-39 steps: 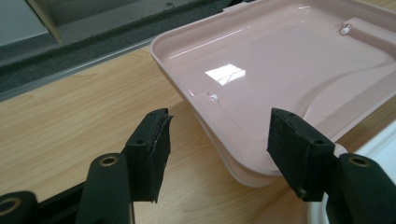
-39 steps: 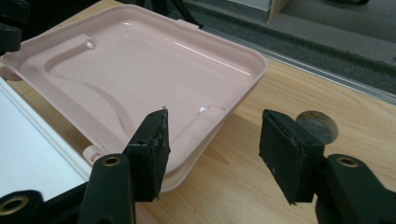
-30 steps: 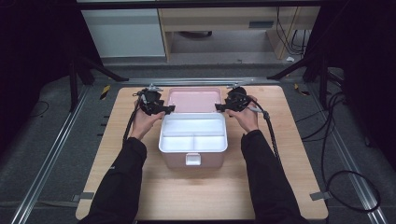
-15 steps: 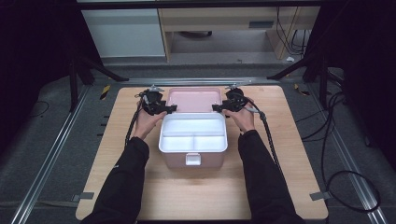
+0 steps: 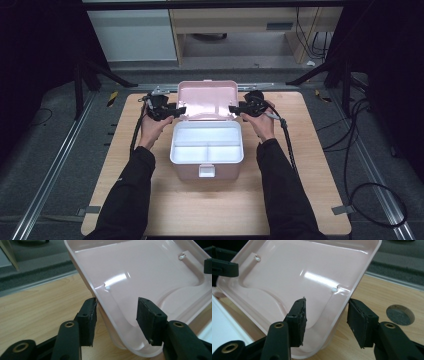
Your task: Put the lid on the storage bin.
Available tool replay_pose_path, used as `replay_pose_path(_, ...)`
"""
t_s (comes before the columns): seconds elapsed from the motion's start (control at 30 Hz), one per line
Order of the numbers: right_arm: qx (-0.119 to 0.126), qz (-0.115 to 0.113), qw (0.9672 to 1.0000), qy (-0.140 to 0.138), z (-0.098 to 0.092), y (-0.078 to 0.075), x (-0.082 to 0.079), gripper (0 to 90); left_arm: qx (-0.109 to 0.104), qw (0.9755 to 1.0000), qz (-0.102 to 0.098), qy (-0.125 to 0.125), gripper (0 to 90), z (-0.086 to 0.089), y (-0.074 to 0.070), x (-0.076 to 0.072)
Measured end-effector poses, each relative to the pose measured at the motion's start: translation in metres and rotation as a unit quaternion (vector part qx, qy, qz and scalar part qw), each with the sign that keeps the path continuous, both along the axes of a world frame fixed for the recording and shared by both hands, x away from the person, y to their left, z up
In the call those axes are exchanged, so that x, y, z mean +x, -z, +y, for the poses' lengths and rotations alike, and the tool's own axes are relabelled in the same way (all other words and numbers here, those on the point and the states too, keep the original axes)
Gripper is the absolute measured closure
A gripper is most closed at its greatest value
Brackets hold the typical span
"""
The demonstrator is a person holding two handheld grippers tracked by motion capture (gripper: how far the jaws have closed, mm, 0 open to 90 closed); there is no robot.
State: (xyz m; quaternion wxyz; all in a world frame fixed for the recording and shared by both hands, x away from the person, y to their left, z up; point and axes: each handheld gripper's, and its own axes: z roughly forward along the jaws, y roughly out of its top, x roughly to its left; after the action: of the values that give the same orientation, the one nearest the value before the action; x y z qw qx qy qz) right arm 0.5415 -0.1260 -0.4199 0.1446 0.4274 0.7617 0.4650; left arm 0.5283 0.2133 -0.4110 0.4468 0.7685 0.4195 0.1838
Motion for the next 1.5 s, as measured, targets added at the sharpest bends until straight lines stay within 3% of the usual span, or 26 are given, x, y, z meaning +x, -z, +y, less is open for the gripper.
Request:
replay_pose_path(0.1, 0.009, -0.014, 0.9998, -0.006, -0.002, -0.009, -0.007, 50.2, 0.003, 0.9999, -0.014, 0.004, 51.3, 0.001, -0.008, -0.007)
replay_pose_path(0.3, -0.004, -0.044, 0.9989, -0.017, -0.003, -0.027, -0.023, 50.2, 0.008, 0.9993, -0.034, 0.016, 51.6, 0.002, -0.026, -0.024)
replay_pose_path(0.47, -0.006, -0.063, 0.9977, -0.021, -0.005, -0.041, -0.035, 50.5, 0.03, 0.998, -0.049, 0.028, 51.7, 0.001, -0.038, -0.038)
replay_pose_path(0.63, -0.029, -0.076, 0.9959, -0.038, -0.007, -0.052, -0.053, 50.7, 0.035, 0.9969, -0.062, 0.034, 53.4, 0.002, -0.043, -0.055)
replay_pose_path(0.77, -0.036, -0.078, 0.9953, -0.046, -0.011, -0.054, -0.068, 53.5, 0.045, 0.996, -0.067, 0.038, 55.1, 0.001, -0.047, -0.068)
replay_pose_path(0.87, -0.043, -0.081, 0.9945, -0.05, -0.012, -0.056, -0.076, 56.7, 0.067, 0.9946, -0.068, 0.042, 56.2, -0.001, -0.048, -0.076)
replay_pose_path(1.0, -0.04, -0.079, 0.9947, -0.053, -0.015, -0.056, -0.085, 62.0, 0.064, 0.995, -0.065, 0.041, 60.1, 0.001, -0.049, -0.086)
replay_pose_path(1.23, -0.059, -0.079, 0.9937, -0.053, -0.016, -0.054, -0.104, 71.4, 0.08, 0.9935, -0.071, 0.04, 69.2, 0.002, -0.048, -0.104)
replay_pose_path(1.37, -0.054, -0.076, 0.994, -0.056, -0.018, -0.052, -0.114, 73.7, 0.076, 0.9938, -0.066, 0.046, 75.3, 0.006, -0.046, -0.114)
replay_pose_path(1.5, -0.058, -0.072, 0.9937, -0.064, -0.02, -0.047, -0.124, 75.4, 0.085, 0.9932, -0.064, 0.046, 75.9, 0.005, -0.042, -0.123)
